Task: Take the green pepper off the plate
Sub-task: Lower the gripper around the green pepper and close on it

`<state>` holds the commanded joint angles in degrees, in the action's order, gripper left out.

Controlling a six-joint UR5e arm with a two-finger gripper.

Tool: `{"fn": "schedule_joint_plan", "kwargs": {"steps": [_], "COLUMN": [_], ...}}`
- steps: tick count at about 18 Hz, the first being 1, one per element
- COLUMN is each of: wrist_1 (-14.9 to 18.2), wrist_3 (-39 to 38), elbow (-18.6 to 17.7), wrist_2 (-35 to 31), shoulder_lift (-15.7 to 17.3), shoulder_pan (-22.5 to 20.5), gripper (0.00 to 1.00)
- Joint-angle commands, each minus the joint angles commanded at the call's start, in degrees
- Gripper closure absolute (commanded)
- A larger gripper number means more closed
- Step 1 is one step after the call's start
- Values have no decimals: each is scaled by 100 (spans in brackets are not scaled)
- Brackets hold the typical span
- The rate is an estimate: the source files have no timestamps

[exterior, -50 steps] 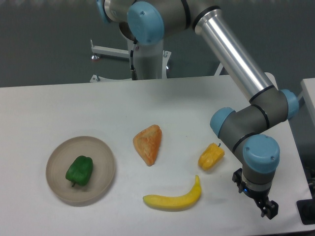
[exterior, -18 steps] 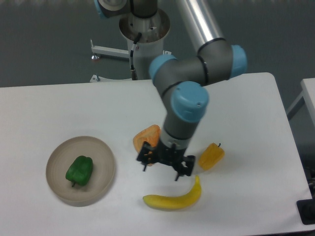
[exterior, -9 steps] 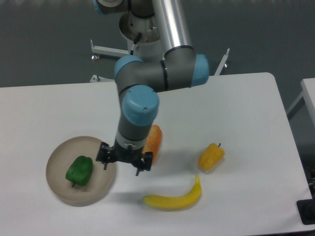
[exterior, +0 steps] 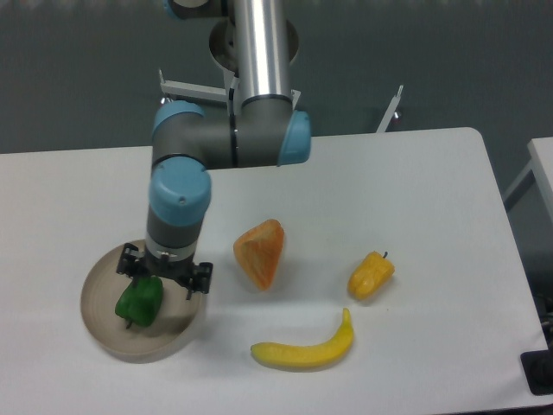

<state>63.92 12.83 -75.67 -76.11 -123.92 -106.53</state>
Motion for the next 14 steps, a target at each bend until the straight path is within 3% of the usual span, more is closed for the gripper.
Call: {"fn": "schedule_joint_plan", "kwargs": {"steps": [3,14], "wrist_1": [-389,-416], "wrist_3": [9,62], "elbow": [-176,-220], "wrist_2": [-149,-220], "shoulder_lift": [-18,-97], "shoulder_pan": [62,124], "gripper": [0,0]}}
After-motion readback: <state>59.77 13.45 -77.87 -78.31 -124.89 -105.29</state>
